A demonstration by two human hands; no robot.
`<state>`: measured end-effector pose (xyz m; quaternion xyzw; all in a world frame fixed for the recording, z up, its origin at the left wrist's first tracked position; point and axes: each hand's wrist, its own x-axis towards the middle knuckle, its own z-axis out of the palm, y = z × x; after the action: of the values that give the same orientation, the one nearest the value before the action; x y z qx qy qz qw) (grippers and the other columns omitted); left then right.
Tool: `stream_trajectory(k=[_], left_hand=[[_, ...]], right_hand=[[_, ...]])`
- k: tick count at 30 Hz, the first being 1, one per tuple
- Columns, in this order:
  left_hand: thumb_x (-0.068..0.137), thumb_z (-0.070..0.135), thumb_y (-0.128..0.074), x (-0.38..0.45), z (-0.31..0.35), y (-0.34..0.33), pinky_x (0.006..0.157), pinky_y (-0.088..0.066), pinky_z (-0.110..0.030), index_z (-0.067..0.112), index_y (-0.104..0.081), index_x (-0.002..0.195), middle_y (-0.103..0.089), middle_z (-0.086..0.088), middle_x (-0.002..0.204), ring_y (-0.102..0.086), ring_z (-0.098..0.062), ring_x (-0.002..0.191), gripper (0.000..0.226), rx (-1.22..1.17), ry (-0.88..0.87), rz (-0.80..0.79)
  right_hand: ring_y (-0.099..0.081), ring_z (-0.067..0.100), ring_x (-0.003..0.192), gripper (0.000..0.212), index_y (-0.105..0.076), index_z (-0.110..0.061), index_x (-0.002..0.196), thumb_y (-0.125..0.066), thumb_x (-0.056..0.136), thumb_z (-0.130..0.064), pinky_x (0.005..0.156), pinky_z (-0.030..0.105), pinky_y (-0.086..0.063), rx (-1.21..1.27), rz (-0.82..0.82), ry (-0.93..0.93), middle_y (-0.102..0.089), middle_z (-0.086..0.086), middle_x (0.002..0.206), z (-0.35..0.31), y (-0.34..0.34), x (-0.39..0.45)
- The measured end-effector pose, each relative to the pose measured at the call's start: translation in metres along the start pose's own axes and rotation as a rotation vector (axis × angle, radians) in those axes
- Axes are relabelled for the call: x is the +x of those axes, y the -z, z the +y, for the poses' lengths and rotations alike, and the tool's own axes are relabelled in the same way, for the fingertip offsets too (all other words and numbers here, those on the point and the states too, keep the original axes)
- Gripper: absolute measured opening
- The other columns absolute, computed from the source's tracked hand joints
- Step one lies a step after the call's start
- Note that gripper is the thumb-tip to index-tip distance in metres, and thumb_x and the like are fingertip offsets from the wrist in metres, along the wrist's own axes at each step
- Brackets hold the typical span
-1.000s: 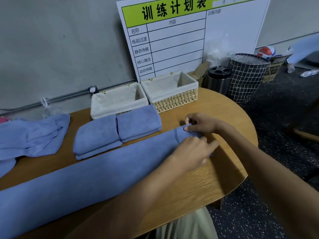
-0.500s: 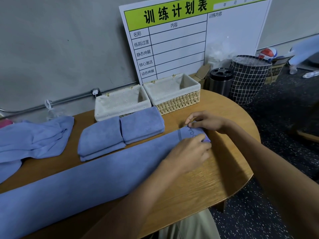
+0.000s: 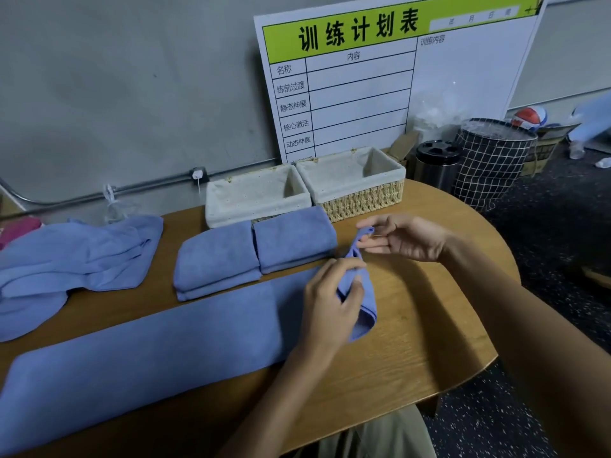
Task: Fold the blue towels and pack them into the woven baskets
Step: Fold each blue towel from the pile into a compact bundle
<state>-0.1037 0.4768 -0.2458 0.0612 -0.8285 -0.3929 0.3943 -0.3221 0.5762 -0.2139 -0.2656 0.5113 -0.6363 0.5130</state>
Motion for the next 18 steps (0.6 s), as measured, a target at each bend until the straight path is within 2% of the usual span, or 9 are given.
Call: stream_trajectory(k=[2,3,5,7,9,13,16,18], left_hand=[[0.091,0.000,-0.063,-0.001,-0.003,0.019,0.082,-0.046,-0.011,0.014,-0.073,0.105,-0.071,0.005,0.101,-0.063,0.001,0.097,0.022,-0.017,0.012,0.047],[0.092,0.000,-0.062,-0.001,-0.004,0.029,0.079,-0.047,-0.013,0.016,-0.074,0.105,-0.071,0.005,0.099,-0.064,0.000,0.094,0.024,-0.022,0.019,0.062],[0.093,0.000,-0.060,-0.003,-0.009,0.049,0.071,-0.047,-0.019,0.020,-0.075,0.102,-0.068,0.007,0.091,-0.063,-0.004,0.084,0.026,-0.028,0.040,0.085],[0.095,0.003,-0.057,-0.005,-0.012,0.068,0.069,-0.047,-0.020,0.019,-0.076,0.100,-0.068,0.011,0.091,-0.064,-0.006,0.082,0.026,-0.025,0.058,0.086],[0.096,0.007,-0.052,-0.010,-0.015,0.089,0.074,-0.047,-0.018,0.018,-0.076,0.103,-0.071,0.014,0.098,-0.065,-0.004,0.090,0.027,-0.005,0.095,0.060],[0.094,0.012,-0.049,-0.026,-0.024,0.137,0.076,-0.044,-0.010,0.020,-0.076,0.101,-0.072,0.020,0.101,-0.065,0.003,0.091,0.029,0.027,0.194,0.095],[0.094,0.009,-0.060,-0.040,-0.033,0.175,0.069,-0.043,-0.008,0.030,-0.076,0.094,-0.073,0.024,0.093,-0.064,0.006,0.081,0.026,0.027,0.295,0.163],[0.090,0.009,-0.070,-0.049,-0.039,0.198,0.069,-0.046,-0.010,0.025,-0.078,0.089,-0.073,0.024,0.092,-0.066,0.006,0.083,0.018,0.055,0.321,0.215]], right_hand=[[-0.071,0.025,0.102,0.037,-0.060,0.000,0.121,-0.050,0.087,0.010,0.090,0.030,-0.057,-0.060,-0.034,0.058,-0.072,0.021,0.106,-0.005,-0.013,0.006],[-0.072,0.024,0.101,0.039,-0.060,0.001,0.120,-0.060,0.082,0.008,0.089,0.029,-0.057,-0.101,-0.044,0.076,-0.072,0.019,0.105,-0.007,-0.021,0.011],[-0.072,0.019,0.094,0.035,-0.064,0.003,0.113,-0.069,0.078,0.001,0.085,0.025,-0.057,-0.252,-0.042,0.117,-0.074,0.014,0.098,-0.010,-0.040,0.025],[-0.069,0.012,0.084,0.022,-0.068,-0.001,0.103,-0.070,0.081,-0.007,0.078,0.022,-0.054,-0.453,-0.016,0.212,-0.073,0.006,0.089,-0.011,-0.064,0.042],[-0.063,0.011,0.084,0.015,-0.069,-0.004,0.096,-0.070,0.085,-0.015,0.078,0.023,-0.049,-0.572,-0.009,0.291,-0.070,0.005,0.088,-0.013,-0.090,0.057],[-0.058,0.007,0.082,0.017,-0.065,-0.001,0.095,-0.062,0.096,-0.018,0.078,0.023,-0.044,-0.665,-0.111,0.348,-0.064,-0.003,0.083,-0.010,-0.144,0.082],[-0.053,0.001,0.072,0.013,-0.061,-0.003,0.093,-0.057,0.100,-0.013,0.072,0.018,-0.041,-0.656,-0.164,0.353,-0.060,-0.011,0.071,0.003,-0.189,0.103],[-0.047,0.010,0.073,0.013,-0.062,-0.008,0.091,-0.060,0.099,-0.018,0.068,0.022,-0.035,-0.657,-0.153,0.392,-0.056,-0.006,0.069,0.014,-0.220,0.120]])
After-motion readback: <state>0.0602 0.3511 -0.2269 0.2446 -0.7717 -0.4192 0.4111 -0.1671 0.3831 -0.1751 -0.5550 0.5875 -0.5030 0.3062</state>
